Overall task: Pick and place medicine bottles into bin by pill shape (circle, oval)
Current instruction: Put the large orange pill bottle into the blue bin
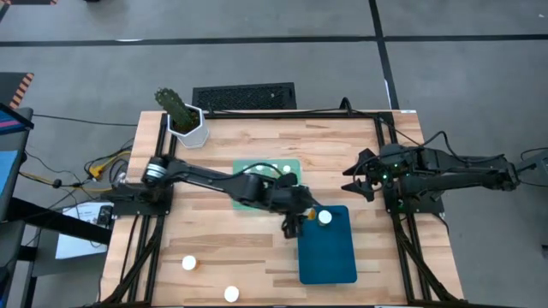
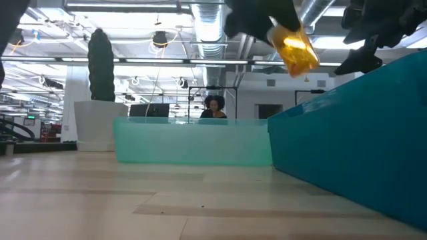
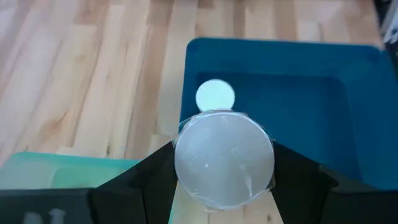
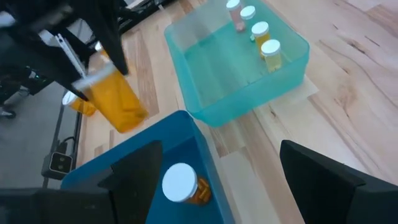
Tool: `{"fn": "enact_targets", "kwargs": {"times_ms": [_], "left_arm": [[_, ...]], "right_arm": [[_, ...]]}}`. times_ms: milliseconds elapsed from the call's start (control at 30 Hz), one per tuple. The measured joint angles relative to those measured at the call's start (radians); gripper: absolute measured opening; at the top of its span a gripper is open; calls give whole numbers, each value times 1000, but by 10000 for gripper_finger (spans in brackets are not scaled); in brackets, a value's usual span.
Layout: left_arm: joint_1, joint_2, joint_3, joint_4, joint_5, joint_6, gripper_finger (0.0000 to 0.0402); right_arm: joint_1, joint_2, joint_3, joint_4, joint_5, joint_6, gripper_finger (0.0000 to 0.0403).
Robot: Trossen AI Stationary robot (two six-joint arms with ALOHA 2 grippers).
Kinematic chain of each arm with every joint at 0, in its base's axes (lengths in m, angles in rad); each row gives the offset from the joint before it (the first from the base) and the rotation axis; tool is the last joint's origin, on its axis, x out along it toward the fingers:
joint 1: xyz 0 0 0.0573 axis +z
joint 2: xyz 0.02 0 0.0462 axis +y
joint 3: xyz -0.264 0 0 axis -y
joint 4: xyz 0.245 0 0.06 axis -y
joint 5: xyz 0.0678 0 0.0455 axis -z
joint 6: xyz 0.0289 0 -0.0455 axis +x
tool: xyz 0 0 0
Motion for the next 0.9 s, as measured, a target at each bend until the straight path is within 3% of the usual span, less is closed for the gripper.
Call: {"fn": "enact_targets", "kwargs": {"times_ms": [567,900], "left_arm": [[13,164,15,5,45,47,210],[22,178,16,33,36,64,210]], "right_arm": [[0,5,0,-8,0,0,333],[0,5,0,-11,0,-1,333]]}}
